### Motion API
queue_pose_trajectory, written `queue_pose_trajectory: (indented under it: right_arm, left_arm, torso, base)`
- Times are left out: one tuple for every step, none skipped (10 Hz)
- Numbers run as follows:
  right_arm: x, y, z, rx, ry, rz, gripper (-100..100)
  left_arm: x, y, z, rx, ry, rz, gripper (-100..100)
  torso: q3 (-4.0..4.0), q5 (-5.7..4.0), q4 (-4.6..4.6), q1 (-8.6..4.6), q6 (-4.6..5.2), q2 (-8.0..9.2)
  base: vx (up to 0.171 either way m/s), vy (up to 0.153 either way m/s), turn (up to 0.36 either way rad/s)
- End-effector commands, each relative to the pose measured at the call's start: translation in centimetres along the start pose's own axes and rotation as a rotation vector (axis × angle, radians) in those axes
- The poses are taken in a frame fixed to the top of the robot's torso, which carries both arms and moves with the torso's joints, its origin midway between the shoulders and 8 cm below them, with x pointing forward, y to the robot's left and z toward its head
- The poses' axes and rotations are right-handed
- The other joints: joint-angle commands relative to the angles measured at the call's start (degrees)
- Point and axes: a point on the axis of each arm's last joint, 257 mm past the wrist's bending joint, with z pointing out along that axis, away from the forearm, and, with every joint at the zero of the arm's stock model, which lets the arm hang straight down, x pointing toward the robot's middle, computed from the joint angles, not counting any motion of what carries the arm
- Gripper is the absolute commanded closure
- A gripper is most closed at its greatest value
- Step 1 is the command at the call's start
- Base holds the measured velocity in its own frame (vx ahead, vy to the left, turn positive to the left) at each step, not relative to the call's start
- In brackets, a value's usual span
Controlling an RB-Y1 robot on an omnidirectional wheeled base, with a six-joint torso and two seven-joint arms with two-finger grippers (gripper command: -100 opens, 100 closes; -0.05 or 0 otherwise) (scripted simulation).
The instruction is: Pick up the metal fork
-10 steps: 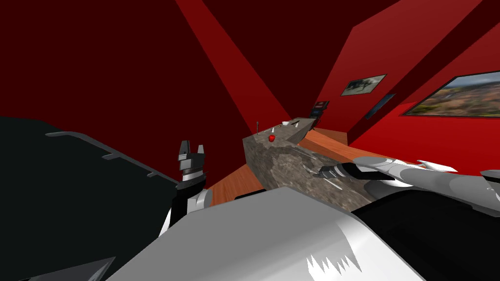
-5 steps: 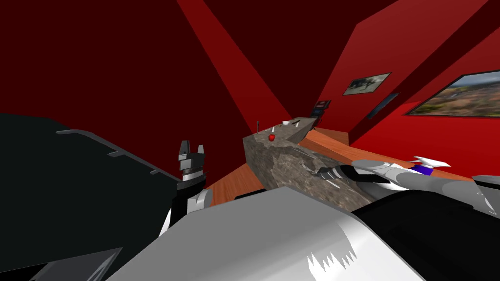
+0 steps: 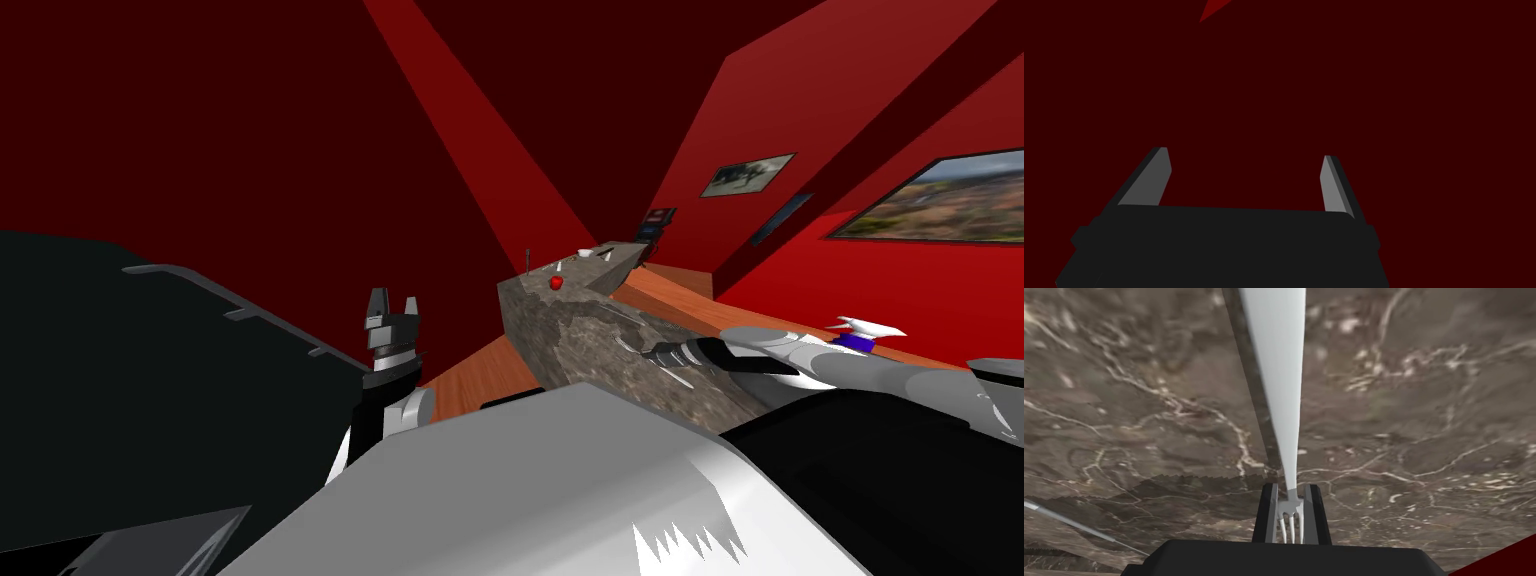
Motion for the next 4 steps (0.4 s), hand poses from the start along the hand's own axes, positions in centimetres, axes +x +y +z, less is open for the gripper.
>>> queue_pose_trajectory:
  right_arm:
    - [-0.13,-0.09,-0.81,-0.008,0.019,-0.006,100]
    - [-0.30,-0.24,-1.42,-0.011,0.031,-0.011,100]
    - [-0.14,-0.10,-0.97,-0.007,0.024,-0.009,100]
    - [-0.15,-0.11,-1.04,-0.008,0.025,-0.009,0]
  left_arm:
    - [0.00,0.00,0.00,0.000,0.000,0.000,0]
    - [0.00,0.00,0.00,0.000,0.000,0.000,0]
    - [0.00,0.00,0.00,0.000,0.000,0.000,0]
    - [0.00,0.00,0.00,0.000,0.000,0.000,0]
  torso:
    - [0.00,0.00,0.00,0.00,0.00,0.00]
    - [-0.06,0.04,-0.01,0.03,0.01,-0.12]
    - [-0.14,0.04,-0.05,0.10,-0.02,-0.26]
    - [-0.12,0.01,-0.04,0.07,-0.04,-0.19]
  base:
    - [0.044,0.003,-0.047]
    - [0.083,0.021,-0.049]
    - [0.038,0.013,-0.011]
    - [0.005,0.002,0.003]
